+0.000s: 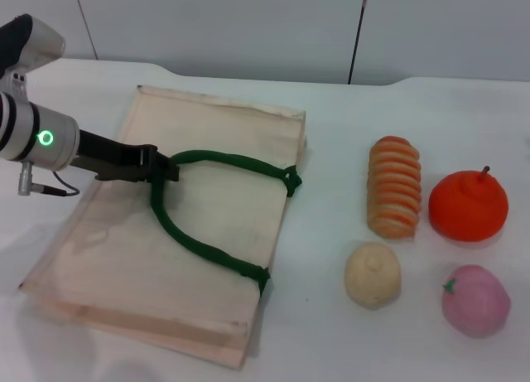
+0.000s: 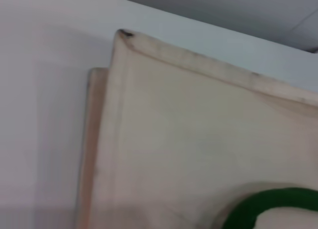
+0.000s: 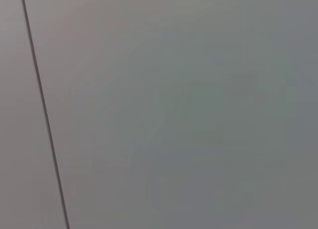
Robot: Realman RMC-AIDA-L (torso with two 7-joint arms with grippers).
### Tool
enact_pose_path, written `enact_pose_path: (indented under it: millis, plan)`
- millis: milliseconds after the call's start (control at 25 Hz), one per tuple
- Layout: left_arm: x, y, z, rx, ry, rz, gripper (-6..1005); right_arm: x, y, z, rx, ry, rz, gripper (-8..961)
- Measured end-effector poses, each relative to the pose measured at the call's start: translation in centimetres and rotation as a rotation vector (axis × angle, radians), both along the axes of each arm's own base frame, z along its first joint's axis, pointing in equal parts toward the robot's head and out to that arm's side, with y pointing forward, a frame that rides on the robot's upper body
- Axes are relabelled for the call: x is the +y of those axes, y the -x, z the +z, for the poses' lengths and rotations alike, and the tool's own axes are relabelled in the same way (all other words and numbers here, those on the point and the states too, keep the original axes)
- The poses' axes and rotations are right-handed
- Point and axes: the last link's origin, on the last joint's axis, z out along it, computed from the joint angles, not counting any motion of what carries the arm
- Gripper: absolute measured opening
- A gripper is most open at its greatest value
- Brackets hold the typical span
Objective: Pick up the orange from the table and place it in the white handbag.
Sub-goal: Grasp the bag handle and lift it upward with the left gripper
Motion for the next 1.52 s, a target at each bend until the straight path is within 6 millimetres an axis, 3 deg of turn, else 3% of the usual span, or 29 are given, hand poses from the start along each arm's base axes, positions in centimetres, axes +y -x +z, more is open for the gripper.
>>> enact_pose_path:
  millis: [400, 840, 1520]
  plan:
    - [0.0, 0.0, -0.2, 0.011, 0.013, 0.002, 292, 0.0, 0.0, -0.1, 0.002, 0.000, 0.001, 774]
    - [0.0, -0.1, -0.4, 0.021, 0.024, -0.006, 124, 0.0, 0.0, -0.1, 0.002, 0.000, 0.000, 775]
    - [0.6, -1.8, 0.2, -0.082, -0.012, -0.088, 122, -0.3, -0.3, -0.1, 0.002, 0.000, -0.007, 775]
